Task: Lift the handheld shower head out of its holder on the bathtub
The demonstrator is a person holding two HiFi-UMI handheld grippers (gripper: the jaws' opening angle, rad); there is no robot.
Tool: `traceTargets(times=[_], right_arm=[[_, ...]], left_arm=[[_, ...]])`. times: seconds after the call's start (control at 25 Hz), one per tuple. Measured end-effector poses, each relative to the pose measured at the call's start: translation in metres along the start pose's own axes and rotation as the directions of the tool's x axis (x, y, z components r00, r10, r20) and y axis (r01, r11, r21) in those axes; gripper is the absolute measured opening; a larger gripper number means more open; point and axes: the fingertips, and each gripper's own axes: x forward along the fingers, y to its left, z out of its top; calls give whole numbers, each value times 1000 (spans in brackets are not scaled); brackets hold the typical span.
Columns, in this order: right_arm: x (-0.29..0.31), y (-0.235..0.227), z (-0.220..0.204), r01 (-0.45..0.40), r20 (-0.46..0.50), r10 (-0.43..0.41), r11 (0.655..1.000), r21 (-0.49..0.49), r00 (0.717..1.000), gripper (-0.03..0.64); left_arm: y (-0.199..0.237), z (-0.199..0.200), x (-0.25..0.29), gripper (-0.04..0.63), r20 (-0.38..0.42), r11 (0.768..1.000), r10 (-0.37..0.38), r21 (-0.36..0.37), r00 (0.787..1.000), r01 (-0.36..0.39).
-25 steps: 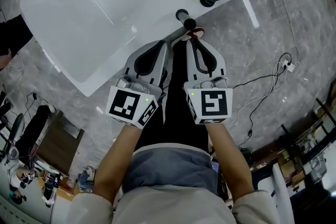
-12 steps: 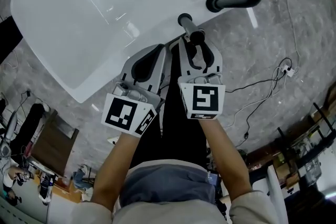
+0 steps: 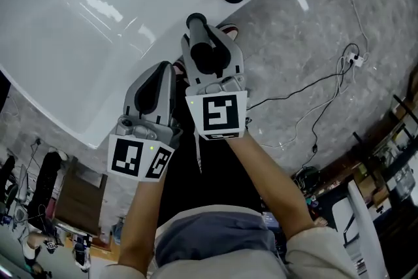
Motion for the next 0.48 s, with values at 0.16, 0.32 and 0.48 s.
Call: traceTargets(times=[0.16,0.32,0.48], right_arm=[[4,-3,3,-1,9,1,1000,-1,1000,152],[5,6,5,-27,3,27,1000,-16,1000,150],[15,5,8,-59,11,59,997,-48,998,150]], left_arm=[[-4,3,6,5,-1,1000,-11,-2,1000,11],[-6,3,1,5,7,1000,-20,-10,1000,20],[-4,1,7,5,-2,1000,-21,-18,1000,21]])
